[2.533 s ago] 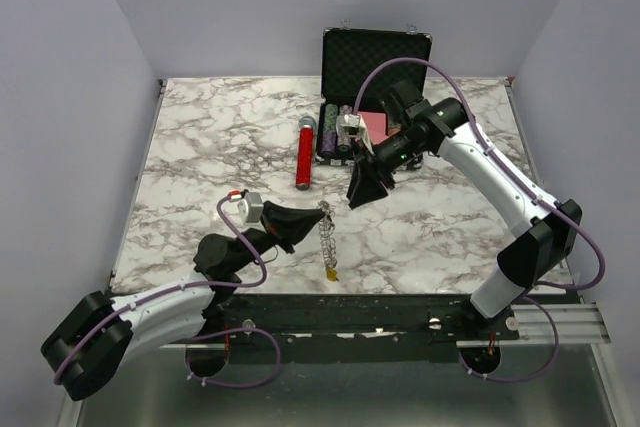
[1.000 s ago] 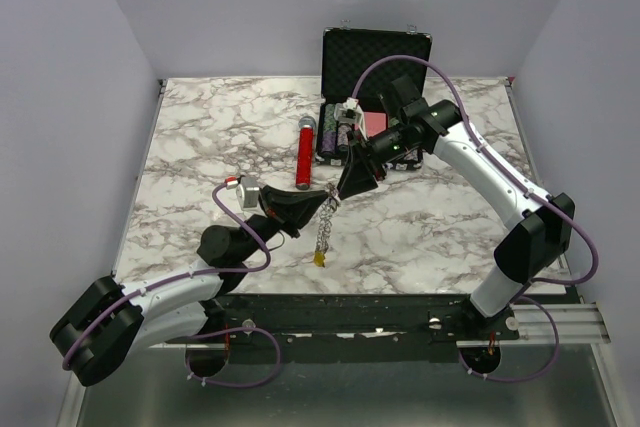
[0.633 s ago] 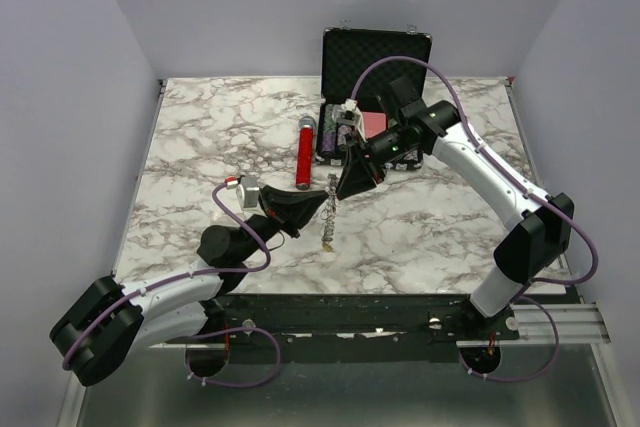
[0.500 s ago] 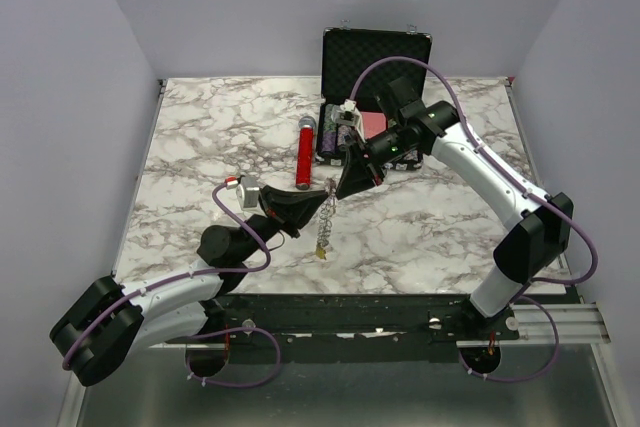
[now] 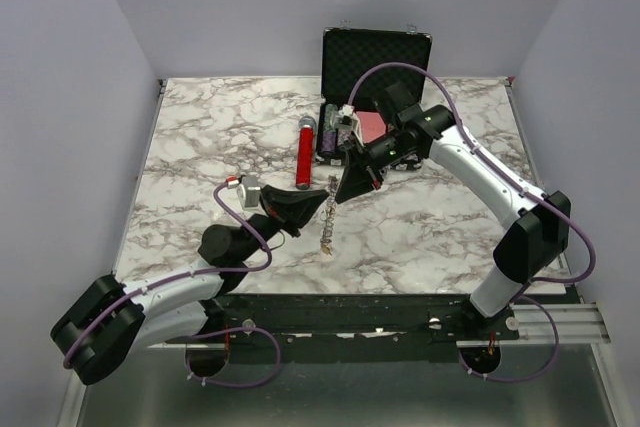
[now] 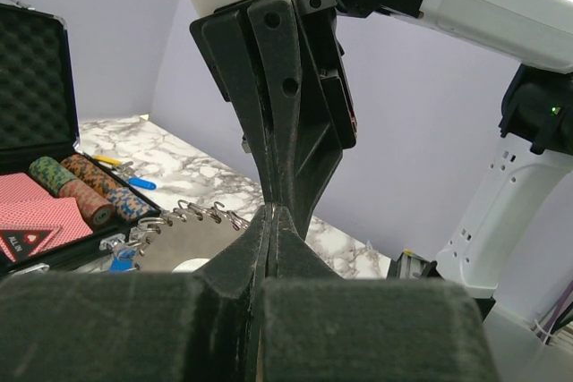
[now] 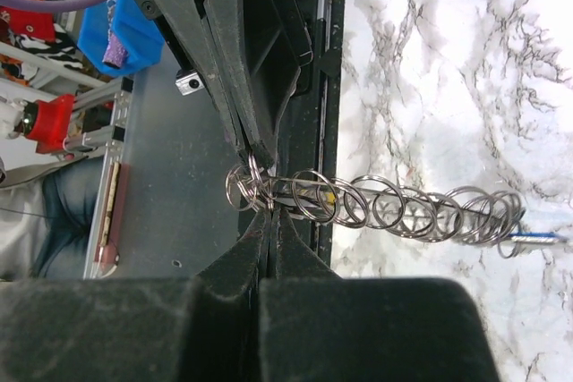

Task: Put the keys on the keyring

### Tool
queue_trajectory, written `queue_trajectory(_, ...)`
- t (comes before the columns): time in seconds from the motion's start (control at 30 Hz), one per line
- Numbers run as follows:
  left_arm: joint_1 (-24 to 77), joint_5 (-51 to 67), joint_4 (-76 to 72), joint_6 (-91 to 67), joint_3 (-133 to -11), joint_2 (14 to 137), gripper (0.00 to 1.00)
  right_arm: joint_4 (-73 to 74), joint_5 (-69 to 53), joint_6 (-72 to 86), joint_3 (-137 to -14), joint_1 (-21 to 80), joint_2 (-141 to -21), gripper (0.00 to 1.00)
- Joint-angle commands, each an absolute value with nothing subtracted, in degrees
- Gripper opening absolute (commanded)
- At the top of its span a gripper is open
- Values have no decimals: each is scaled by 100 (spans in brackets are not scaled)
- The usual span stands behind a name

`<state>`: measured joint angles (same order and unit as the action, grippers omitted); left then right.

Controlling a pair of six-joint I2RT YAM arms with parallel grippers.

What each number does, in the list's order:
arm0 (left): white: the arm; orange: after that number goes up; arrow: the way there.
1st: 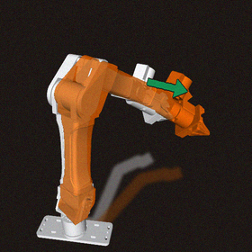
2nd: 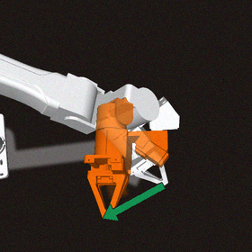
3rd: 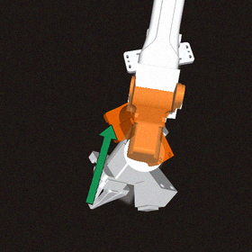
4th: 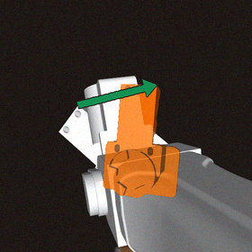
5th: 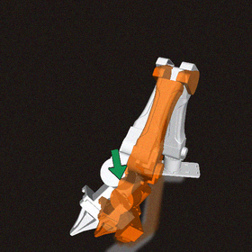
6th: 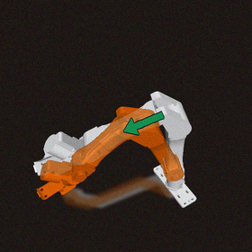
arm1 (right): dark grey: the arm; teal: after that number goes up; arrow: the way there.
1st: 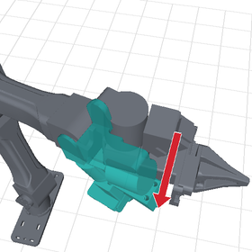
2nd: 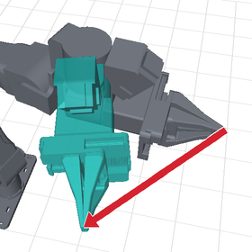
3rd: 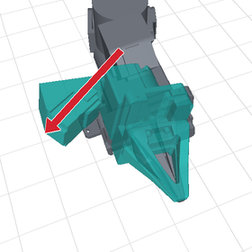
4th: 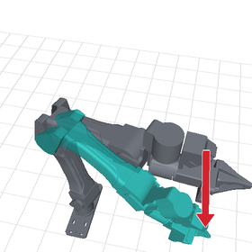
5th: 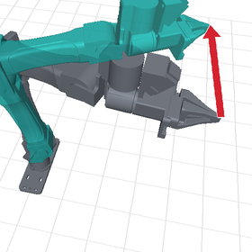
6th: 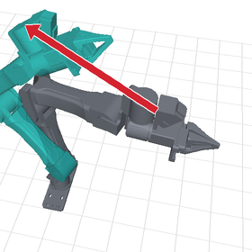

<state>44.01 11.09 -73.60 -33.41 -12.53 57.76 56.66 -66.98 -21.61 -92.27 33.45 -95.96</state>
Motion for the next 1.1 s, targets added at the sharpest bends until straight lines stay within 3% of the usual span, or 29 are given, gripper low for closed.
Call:
queue_trajectory(0.0, 4430, 932, -9070, -3270, -1556, 5845, 0, 5511, -6891, -2030, -9088, 3463, -9554, 0)
queue_trajectory(1.07, 4430, 1414, -9114, -3384, -1371, 5880, 0, 4939, -7611, -1362, -8833, 3437, -9554, 5)
